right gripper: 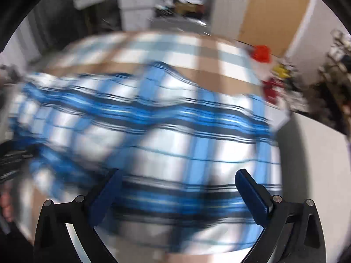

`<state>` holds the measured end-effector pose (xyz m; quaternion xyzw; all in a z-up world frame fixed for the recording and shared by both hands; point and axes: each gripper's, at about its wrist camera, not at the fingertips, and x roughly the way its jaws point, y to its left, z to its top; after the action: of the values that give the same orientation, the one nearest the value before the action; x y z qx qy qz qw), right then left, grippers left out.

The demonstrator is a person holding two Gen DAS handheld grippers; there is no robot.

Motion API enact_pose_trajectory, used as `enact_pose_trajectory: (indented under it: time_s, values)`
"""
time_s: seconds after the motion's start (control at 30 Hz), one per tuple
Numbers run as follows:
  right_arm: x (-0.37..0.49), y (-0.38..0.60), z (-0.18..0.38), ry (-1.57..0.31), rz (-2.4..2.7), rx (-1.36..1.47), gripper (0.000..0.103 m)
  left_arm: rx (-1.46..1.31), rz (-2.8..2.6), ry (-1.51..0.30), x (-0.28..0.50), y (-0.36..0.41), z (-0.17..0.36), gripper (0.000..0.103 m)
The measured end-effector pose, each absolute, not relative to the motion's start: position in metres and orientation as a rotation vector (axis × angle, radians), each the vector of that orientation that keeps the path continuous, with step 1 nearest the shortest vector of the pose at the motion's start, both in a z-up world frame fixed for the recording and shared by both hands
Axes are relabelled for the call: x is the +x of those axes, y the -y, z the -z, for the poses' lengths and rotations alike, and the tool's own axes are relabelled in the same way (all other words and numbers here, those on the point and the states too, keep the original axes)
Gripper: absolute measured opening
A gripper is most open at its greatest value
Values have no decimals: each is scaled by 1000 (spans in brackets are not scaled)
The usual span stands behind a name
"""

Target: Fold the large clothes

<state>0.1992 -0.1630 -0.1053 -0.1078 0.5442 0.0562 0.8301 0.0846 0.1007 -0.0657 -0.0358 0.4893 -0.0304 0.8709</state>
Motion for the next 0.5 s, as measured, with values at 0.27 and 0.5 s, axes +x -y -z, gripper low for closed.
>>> enact_pose_trajectory:
  time_s: [0.27,0.5]
  values:
    - [219,181,142,-1288,-73,-281,103,-24,52,-1024,84,-97,71,72]
    - [256,203,98,-1237,-156,-91,103,70,22,-921,88,-120,18,72]
